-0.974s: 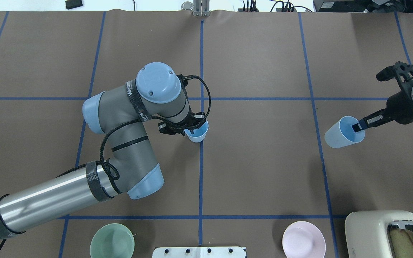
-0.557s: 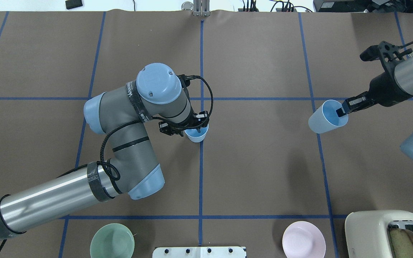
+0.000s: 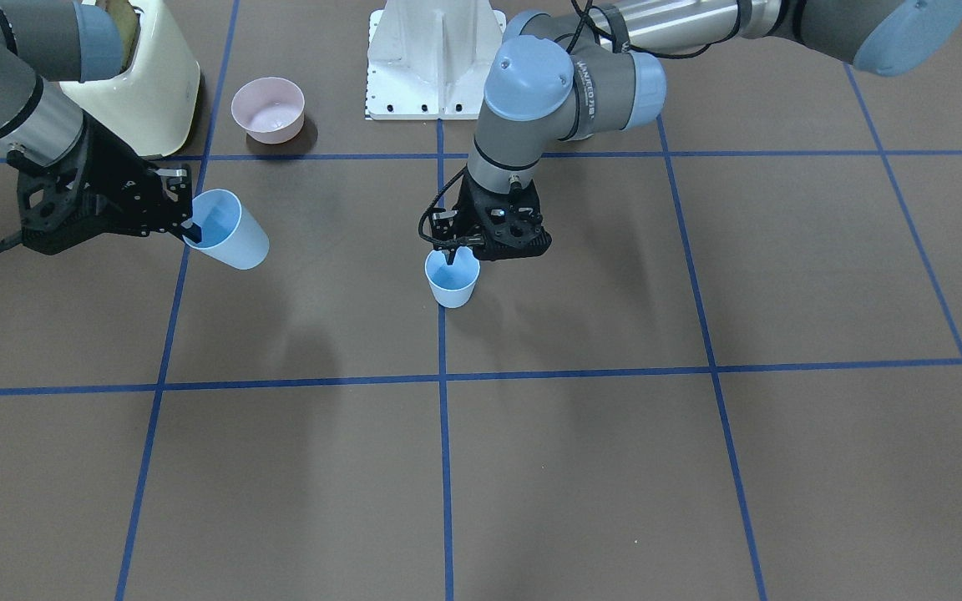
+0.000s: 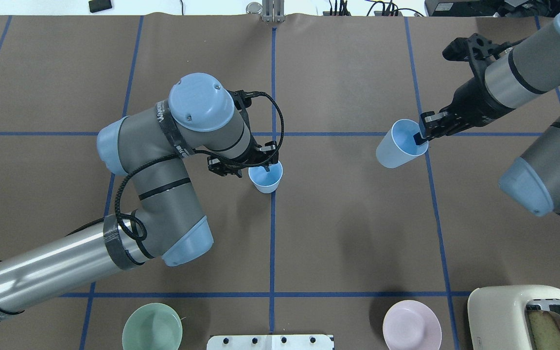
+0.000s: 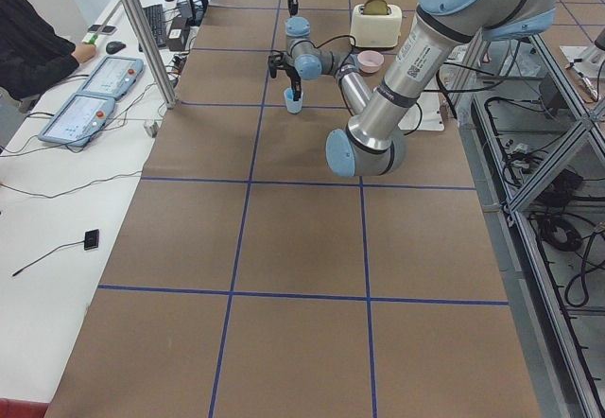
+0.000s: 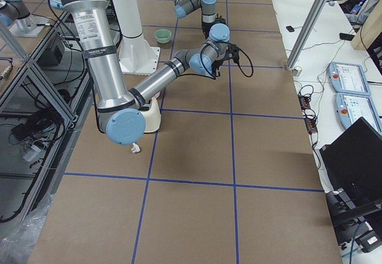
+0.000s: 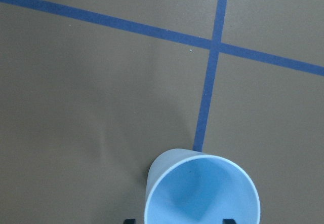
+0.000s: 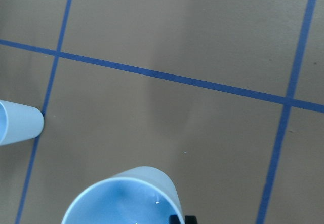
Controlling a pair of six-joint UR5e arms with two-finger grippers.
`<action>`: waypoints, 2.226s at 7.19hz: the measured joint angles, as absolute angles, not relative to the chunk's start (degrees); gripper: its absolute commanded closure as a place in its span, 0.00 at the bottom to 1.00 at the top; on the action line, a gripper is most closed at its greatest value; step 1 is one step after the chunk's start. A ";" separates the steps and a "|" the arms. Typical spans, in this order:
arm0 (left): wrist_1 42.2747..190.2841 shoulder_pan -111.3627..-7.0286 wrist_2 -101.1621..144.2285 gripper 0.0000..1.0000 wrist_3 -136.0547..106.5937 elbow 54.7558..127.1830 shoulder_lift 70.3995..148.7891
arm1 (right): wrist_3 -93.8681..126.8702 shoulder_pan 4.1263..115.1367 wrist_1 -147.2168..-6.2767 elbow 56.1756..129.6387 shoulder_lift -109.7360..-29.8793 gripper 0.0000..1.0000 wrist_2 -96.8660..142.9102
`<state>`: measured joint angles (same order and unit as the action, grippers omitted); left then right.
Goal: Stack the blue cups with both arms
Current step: 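Open and withdraw the left gripper while the right carries its cup over, then lower the held cup into the placed cup and open the right gripper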
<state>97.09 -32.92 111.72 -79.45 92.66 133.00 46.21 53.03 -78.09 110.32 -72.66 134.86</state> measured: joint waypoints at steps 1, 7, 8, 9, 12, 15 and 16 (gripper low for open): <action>94.77 -34.27 112.90 0.32 -77.11 96.13 131.11 | 47.90 51.22 -78.36 109.86 -70.68 1.00 133.73; 90.72 -44.64 119.04 0.16 -59.31 103.34 120.38 | 57.98 42.60 -86.69 104.48 -53.67 1.00 122.52; 90.76 -46.17 119.67 0.13 -56.96 103.75 118.77 | 58.81 41.64 -88.09 103.42 -51.31 1.00 120.66; 90.80 -47.27 119.92 0.13 -54.88 104.09 117.47 | 59.99 40.29 -88.55 101.00 -48.57 1.00 118.41; 90.88 -48.47 120.05 0.13 -52.66 104.48 116.00 | 61.43 35.58 -88.54 97.06 -45.38 1.00 112.10; 90.98 -48.52 119.98 0.13 -52.56 104.33 115.91 | 61.50 32.42 -88.37 96.29 -45.61 1.00 108.70; 91.02 -48.52 119.97 0.12 -52.56 104.22 115.87 | 61.47 32.18 -88.32 96.27 -45.77 1.00 108.48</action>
<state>91.02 -48.52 119.97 -52.56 104.22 115.87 61.47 32.18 -88.32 96.27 -45.77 108.48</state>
